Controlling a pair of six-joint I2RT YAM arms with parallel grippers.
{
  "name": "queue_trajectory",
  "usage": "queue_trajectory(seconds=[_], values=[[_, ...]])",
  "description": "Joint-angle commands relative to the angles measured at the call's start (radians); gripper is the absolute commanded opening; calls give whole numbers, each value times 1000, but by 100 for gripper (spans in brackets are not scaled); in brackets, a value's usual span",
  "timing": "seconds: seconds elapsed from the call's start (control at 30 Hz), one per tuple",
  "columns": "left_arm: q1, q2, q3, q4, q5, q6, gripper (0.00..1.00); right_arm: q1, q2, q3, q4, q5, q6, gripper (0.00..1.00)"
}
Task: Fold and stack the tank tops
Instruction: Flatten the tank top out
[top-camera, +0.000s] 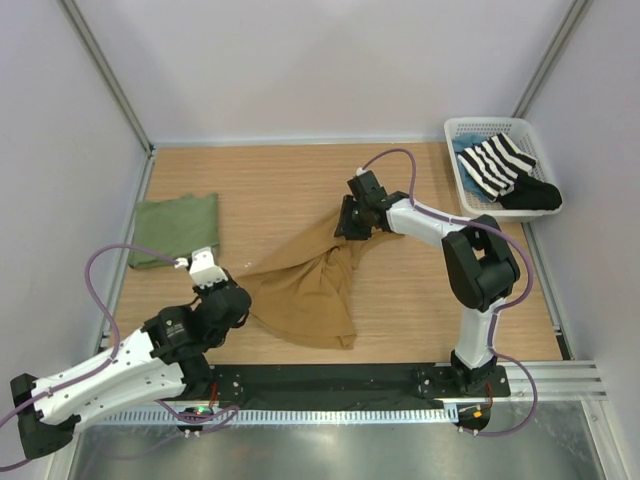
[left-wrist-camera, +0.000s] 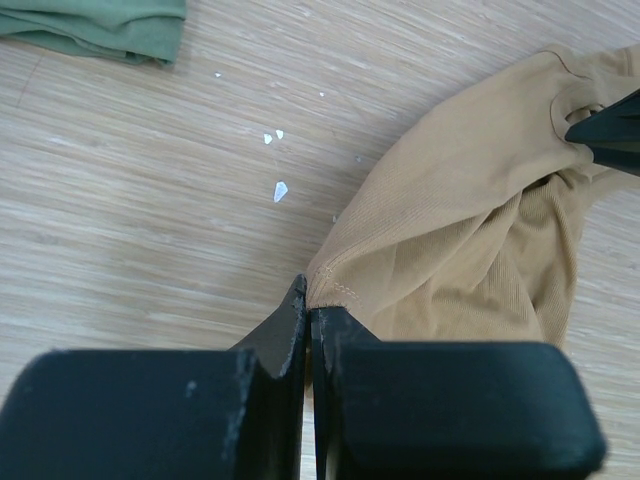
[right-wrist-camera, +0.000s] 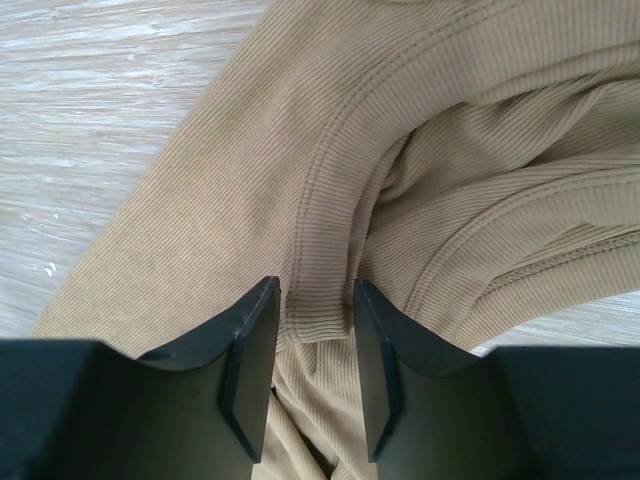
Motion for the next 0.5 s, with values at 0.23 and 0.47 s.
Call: queue_trajectory(seconds=[0.23,0.47], values=[[7,14,28,0,-71,11,0,5,-104,13,10,6,31,1],[213,156,113,317,211,220,0,-103,-133,308,-150,6,-30,1]])
